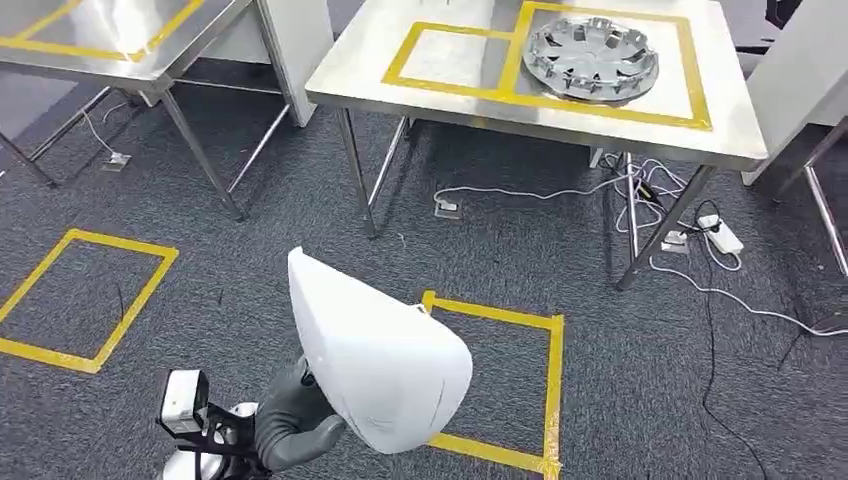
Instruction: Take the parts from the cabinet and place them on the table.
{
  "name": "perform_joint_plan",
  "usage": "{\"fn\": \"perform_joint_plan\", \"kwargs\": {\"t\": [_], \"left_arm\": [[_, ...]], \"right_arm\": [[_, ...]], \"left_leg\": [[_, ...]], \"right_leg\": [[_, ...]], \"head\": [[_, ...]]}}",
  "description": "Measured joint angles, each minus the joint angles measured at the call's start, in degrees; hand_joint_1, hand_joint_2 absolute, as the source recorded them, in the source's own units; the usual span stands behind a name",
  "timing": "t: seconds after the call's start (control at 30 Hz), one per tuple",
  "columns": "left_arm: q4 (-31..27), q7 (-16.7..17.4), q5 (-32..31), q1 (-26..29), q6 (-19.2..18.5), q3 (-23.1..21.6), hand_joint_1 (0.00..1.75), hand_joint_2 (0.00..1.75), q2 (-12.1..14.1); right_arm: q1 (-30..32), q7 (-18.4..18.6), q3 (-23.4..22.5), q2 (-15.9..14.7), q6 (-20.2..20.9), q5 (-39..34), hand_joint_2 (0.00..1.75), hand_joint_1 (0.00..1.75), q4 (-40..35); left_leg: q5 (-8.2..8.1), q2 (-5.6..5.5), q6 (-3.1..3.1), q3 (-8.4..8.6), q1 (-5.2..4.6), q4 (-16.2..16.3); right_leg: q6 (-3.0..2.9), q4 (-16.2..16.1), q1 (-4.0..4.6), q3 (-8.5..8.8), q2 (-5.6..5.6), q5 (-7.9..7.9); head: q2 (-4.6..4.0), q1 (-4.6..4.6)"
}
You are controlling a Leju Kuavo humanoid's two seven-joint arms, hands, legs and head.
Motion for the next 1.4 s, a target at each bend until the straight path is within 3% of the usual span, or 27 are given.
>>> {"fn": "perform_joint_plan", "kwargs": {"t": [0.07,0.13,0.17,0.27,0.33,0.37,0.43,0.47,0.5,0.53,0.6,0.63,0.67,0.7,0.8,0.87,0.97,1.0,1.03,1.07,1.13,1.17,1.2,1.23,1.3,1.37,1.4], "left_arm": [[0.1,0.0,-0.2,0.1,0.1,0.0,1.75,1.75,0.0],[0.1,0.0,-0.5,0.1,0.3,0.2,1.75,1.75,0.0],[0.1,-0.1,-0.5,0.1,0.4,0.3,1.75,1.75,0.0],[0.1,-0.3,-0.7,0.0,1.2,0.5,1.75,1.75,0.0],[0.0,-0.3,-0.8,0.0,1.8,0.6,1.75,1.75,-0.3],[0.0,-0.3,-0.9,-0.1,2.2,0.6,1.75,1.75,-0.4],[0.0,-0.2,-1.1,-0.2,2.5,0.6,1.75,1.75,-0.5],[0.0,-0.2,-1.1,-0.2,2.7,0.5,1.75,1.75,-0.5],[0.0,0.0,-1.1,-0.2,3.0,0.5,1.75,1.75,-0.6],[0.0,0.3,-1.0,-0.2,3.0,0.5,1.75,1.75,-0.6],[0.0,0.8,-0.5,-0.4,3.1,0.5,1.75,1.75,-0.7],[0.0,0.9,-0.4,-0.5,3.1,0.5,1.75,1.75,-0.7],[0.0,0.9,-0.3,-0.6,3.2,0.5,1.75,1.75,-0.8],[0.0,1.2,-0.1,-0.8,3.3,0.4,1.75,1.75,-0.8],[0.0,1.6,0.2,-1.1,3.5,0.3,1.75,1.75,-0.8],[-0.1,1.6,0.4,-1.3,3.5,0.2,1.75,1.75,-0.8],[-0.1,1.8,0.7,-1.4,3.6,0.1,1.75,1.75,-0.7],[-0.1,1.8,0.7,-1.4,3.6,0.0,1.75,1.75,-0.6],[-0.1,1.9,0.7,-1.4,3.7,-0.1,1.75,1.75,-0.5],[-0.1,1.9,0.7,-1.4,3.8,-0.1,1.75,1.75,-0.5],[-0.2,2.0,0.8,-1.4,4.1,-0.1,1.75,1.75,-0.4],[-0.2,1.9,0.9,-1.6,4.1,-0.1,1.75,1.75,-0.2],[-0.2,2.0,1.0,-1.6,4.2,-0.1,1.75,1.75,-0.2],[-0.4,1.9,1.0,-1.8,4.2,-0.1,1.75,1.75,-0.2],[-0.5,1.9,1.1,-1.9,4.3,-0.1,1.75,1.75,0.0],[-0.7,1.8,1.0,-2.1,4.4,-0.1,1.75,1.75,0.0],[-0.8,1.7,1.0,-2.3,4.4,-0.1,1.75,1.75,0.0]], "right_arm": [[0.1,0.0,0.0,0.0,0.0,0.1,0.00,0.00,0.0],[0.0,0.0,0.1,0.1,0.0,0.1,0.00,0.00,-0.2],[0.0,0.0,0.1,0.2,0.1,0.2,0.00,0.00,-0.3],[-0.1,-0.1,0.1,0.2,0.2,0.4,0.00,0.00,-0.3],[-0.2,-0.1,0.2,0.2,0.3,0.4,0.00,0.00,-0.4],[-0.5,-0.1,0.2,0.1,0.3,0.5,0.00,0.00,-0.4],[-0.9,-0.1,0.2,0.0,0.3,0.5,0.00,0.00,-0.4],[-1.0,-0.1,0.2,0.0,0.4,0.5,0.00,0.00,-0.4],[-1.0,-0.1,0.2,-0.1,0.4,0.4,0.00,0.00,-0.4],[-1.1,-0.1,0.2,-0.2,0.5,0.3,0.00,0.00,-0.4],[-1.2,-0.1,0.2,-0.3,0.9,0.1,0.00,0.00,-0.4],[-1.3,-0.1,0.2,-0.3,1.1,0.0,0.00,0.00,-0.4],[-1.6,-0.1,0.2,-0.2,1.2,0.0,0.00,0.00,-0.4],[-1.6,-0.1,0.2,-0.1,1.3,-0.1,0.00,0.00,-0.4],[-1.5,-0.1,0.2,0.0,1.4,-0.5,0.00,0.00,-0.4],[-1.5,-0.2,0.2,0.2,1.5,-0.8,0.00,0.00,-0.4],[-1.4,-0.2,0.2,0.2,2.0,-1.0,0.00,0.00,-0.4],[-1.4,-0.3,0.2,0.3,2.3,-1.0,0.00,0.00,-0.4],[-1.3,-0.3,0.2,0.4,2.3,-1.0,0.00,0.00,-0.4],[-1.3,-0.4,0.2,0.5,2.3,-1.1,0.00,0.00,-0.4],[-1.4,-0.6,0.2,0.8,2.3,-1.1,0.00,0.00,-0.4],[-1.6,-0.6,0.2,1.6,2.4,-1.1,0.00,0.00,-0.5],[-1.8,-0.6,0.2,1.4,2.3,-1.1,0.00,0.00,-0.4],[-1.9,-0.6,0.2,1.6,2.3,-0.9,0.00,0.00,-0.4],[-1.9,-0.6,0.2,1.8,2.3,-0.9,0.00,0.00,-0.4],[-2.2,-0.5,0.3,2.0,2.3,-0.7,0.00,0.00,-0.4],[-2.6,-0.5,0.3,1.9,2.3,-0.7,0.00,0.00,-0.4]], "left_leg": [[4.26,-0.03,0.68,3.07,-0.06,-6.4],[8.53,-0.76,2.20,8.31,-0.40,-16.6],[7.89,-0.65,2.43,8.84,-0.60,-18.0],[8.36,-0.48,2.91,8.34,-1.09,-18.0],[9.71,-0.02,3.15,8.86,-0.41,-19.7],[10.02,0.03,3.53,8.62,-0.42,-19.8],[10.28,0.41,3.54,8.03,-0.46,-19.8],[10.40,0.53,3.50,7.76,-0.46,-19.7],[10.52,0.64,3.33,7.60,-0.44,-19.7],[10.55,0.69,3.24,7.55,-0.37,-19.7],[10.37,0.75,2.82,7.52,-0.14,-19.2],[10.10,0.76,2.38,7.39,-0.17,-18.7],[9.72,0.75,1.78,7.09,-0.70,-18.3],[9.58,0.74,1.44,6.98,-0.71,-18.2],[9.52,0.78,0.78,6.96,-0.18,-18.2],[7.43,0.48,0.29,5.80,0.06,-14.7],[1.60,0.31,-0.03,-2.14,0.07,0.0],[1.77,0.31,0.13,-3.72,0.06,2.0],[3.45,0.31,0.44,-3.80,0.02,0.9],[6.14,0.24,0.92,-2.55,-0.11,-2.6],[12.56,-0.22,2.81,2.02,-0.68,-13.5],[11.94,-0.40,4.10,3.29,-1.11,-15.5],[11.70,-0.11,4.30,3.61,-1.35,-16.8],[11.49,-0.26,4.43,3.50,-1.63,-16.9],[11.36,-0.34,5.12,4.90,-1.83,-18.9],[11.67,-0.31,4.93,7.38,-1.13,-20.7],[11.43,-0.28,4.99,7.70,-1.10,-20.8]], "right_leg": [[-0.15,0.1,0.30,0.04,0.57,0.10],[-0.09,0.1,0.47,0.18,0.97,0.17],[0.16,0.2,1.19,-0.01,1.07,0.31],[1.01,-0.1,0.63,-0.34,1.12,0.86],[1.23,0.8,0.67,-1.18,0.47,0.36],[0.95,3.7,0.66,-2.50,0.11,-1.66],[0.70,13.3,0.38,-6.74,0.02,-5.94],[0.93,17.4,0.28,-8.42,0.00,-7.36],[1.47,19.0,0.03,-8.93,-0.05,-7.69],[2.21,17.4,-0.30,-7.67,-0.15,-6.93],[3.92,6.8,-0.96,-1.50,-0.70,-3.33],[4.42,1.7,-1.27,1.48,-1.27,-2.09],[3.68,1.1,-0.87,1.62,-1.26,-3.02],[2.65,0.9,-0.91,1.57,-0.78,-2.76],[1.19,0.9,-0.77,1.81,-0.68,-2.75],[0.59,0.9,-0.95,2.25,-0.46,-2.85],[-0.15,0.9,-0.40,2.59,-0.31,-3.37],[-0.36,0.9,-0.21,2.77,-0.17,-3.53],[-0.52,0.9,0.02,3.14,0.01,-3.80],[-0.52,0.9,0.24,3.63,0.24,-4.14],[-0.57,0.8,0.69,4.89,0.50,-4.91],[-0.48,0.6,0.56,4.75,0.54,-5.22],[-0.24,0.6,0.82,4.61,0.75,-5.35],[0.26,0.2,0.32,4.58,0.72,-5.31],[1.58,0.6,0.44,5.46,0.56,-4.08],[1.16,3.4,0.47,4.32,-0.05,-4.85],[0.86,7.5,0.35,1.73,-0.05,-5.59]], "head": [[0.00,0.00],[0.00,0.00],[0.00,0.11],[0.00,0.00],[0.00,0.07],[0.00,0.20],[0.00,0.20],[0.00,0.22],[0.00,0.24],[0.00,0.24],[0.00,0.24],[0.00,0.26],[0.00,0.28],[0.00,0.15],[0.00,0.20],[0.00,0.06],[0.00,0.11],[0.00,0.11],[0.00,0.11],[0.00,0.11],[0.00,0.11],[0.00,0.55],[0.00,0.62],[0.00,0.41],[0.00,0.33],[-0.02,0.48],[0.00,0.50]]}}
